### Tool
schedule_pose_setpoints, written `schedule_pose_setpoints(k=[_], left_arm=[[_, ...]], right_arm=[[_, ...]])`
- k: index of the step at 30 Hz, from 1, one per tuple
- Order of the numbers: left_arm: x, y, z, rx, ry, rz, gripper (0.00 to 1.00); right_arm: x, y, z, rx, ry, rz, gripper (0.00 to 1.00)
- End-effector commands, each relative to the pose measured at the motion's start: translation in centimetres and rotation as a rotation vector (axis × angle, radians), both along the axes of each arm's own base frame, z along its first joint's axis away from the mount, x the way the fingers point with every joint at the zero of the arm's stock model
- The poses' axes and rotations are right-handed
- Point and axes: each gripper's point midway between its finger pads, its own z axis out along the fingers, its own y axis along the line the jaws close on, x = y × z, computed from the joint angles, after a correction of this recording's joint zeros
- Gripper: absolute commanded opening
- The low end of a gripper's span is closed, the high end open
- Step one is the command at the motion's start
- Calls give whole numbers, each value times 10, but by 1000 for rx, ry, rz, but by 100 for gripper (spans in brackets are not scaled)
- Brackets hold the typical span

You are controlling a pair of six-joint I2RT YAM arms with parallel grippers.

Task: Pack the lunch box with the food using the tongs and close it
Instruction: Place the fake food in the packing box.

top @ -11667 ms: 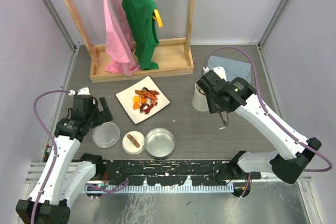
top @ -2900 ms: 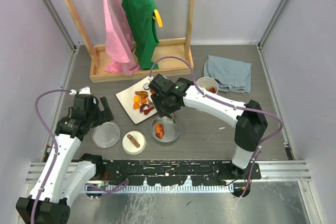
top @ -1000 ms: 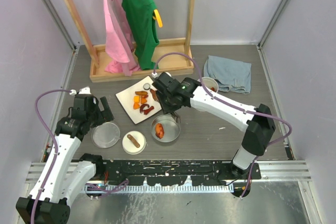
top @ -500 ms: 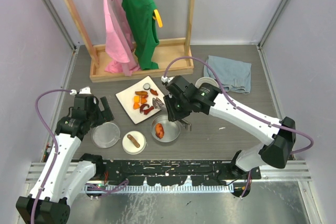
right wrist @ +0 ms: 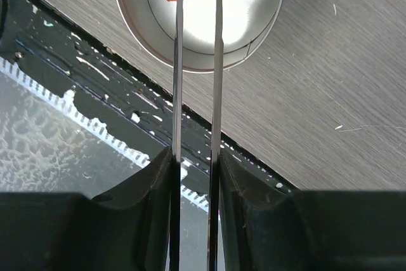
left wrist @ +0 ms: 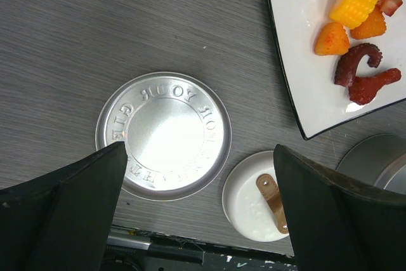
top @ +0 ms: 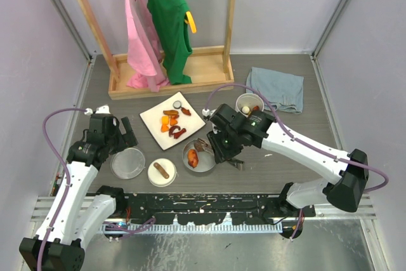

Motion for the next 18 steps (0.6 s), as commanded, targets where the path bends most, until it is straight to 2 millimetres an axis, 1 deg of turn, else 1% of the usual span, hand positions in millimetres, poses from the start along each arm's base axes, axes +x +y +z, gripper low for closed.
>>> schedule_pose_setpoints(k=[1,5,9,15,18], left_arm=[[10,-1,12,-15,-65,5,100],[10,-1,12,-12,-60,7,100],[10,0,12,-11,-60,9,100],[10,0,12,-11,-61,9,100],[10,-1,12,-11,-60,8,100]], right_arm=[[-4,4,-1,9,2,31,36],[2,11,-7,-3,-5,20,36],[3,14,-14,-28,0,24,38],[6,13,-20,-55,-11,16,40],[8,13,-20,-58,-19,6,42]])
